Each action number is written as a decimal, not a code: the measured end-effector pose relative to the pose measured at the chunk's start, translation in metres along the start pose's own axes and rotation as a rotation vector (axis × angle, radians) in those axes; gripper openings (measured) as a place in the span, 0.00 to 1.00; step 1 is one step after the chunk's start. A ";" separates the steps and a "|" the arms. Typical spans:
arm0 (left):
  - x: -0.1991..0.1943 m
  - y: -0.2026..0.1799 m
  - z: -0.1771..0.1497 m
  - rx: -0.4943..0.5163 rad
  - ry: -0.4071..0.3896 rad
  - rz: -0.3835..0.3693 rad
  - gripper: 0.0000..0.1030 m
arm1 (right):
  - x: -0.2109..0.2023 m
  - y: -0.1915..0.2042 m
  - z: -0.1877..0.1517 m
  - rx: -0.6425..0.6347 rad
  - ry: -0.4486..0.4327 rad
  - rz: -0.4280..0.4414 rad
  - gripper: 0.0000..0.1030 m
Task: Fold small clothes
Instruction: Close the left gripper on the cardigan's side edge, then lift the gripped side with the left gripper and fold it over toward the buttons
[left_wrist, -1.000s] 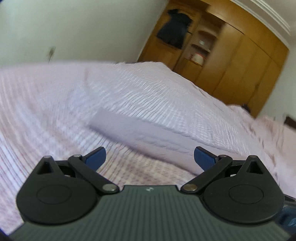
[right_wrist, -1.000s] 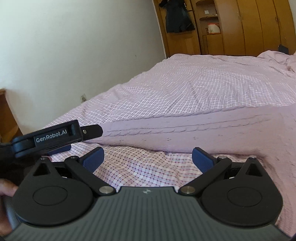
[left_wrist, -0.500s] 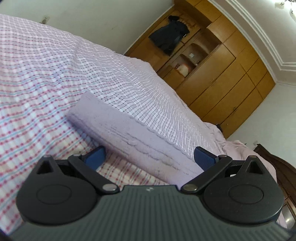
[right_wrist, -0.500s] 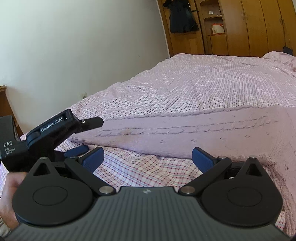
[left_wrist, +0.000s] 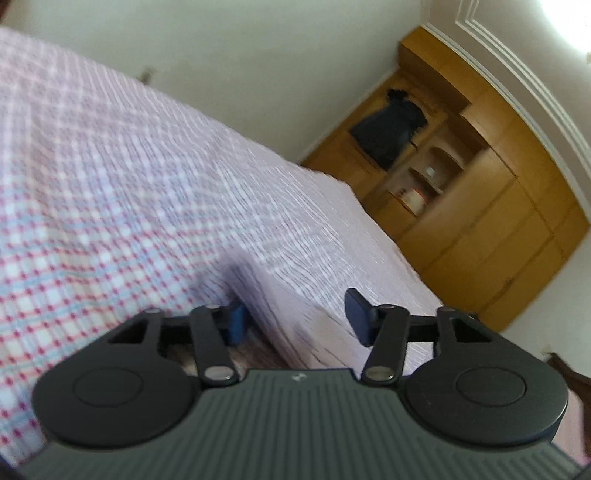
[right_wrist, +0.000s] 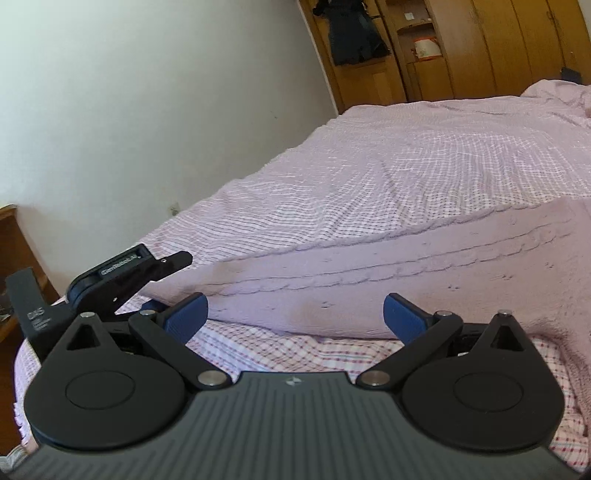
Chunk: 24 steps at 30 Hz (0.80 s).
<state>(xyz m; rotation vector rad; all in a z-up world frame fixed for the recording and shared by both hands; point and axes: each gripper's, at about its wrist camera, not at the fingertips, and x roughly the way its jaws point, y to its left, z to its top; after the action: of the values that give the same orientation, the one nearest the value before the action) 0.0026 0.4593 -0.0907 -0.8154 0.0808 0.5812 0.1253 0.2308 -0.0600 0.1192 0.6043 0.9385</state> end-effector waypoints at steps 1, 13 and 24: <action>-0.003 -0.002 0.001 0.009 -0.015 0.025 0.46 | 0.000 0.001 -0.002 -0.008 0.005 0.001 1.00; -0.018 -0.055 0.010 0.229 -0.052 0.053 0.11 | 0.001 -0.005 -0.001 0.021 0.009 0.003 1.00; -0.015 -0.096 0.019 0.279 -0.028 0.045 0.11 | -0.029 -0.027 0.014 0.060 -0.035 -0.018 1.00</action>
<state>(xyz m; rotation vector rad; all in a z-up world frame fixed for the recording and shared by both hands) 0.0364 0.4141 -0.0096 -0.5351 0.1516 0.6077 0.1395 0.1938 -0.0453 0.1837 0.6004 0.8993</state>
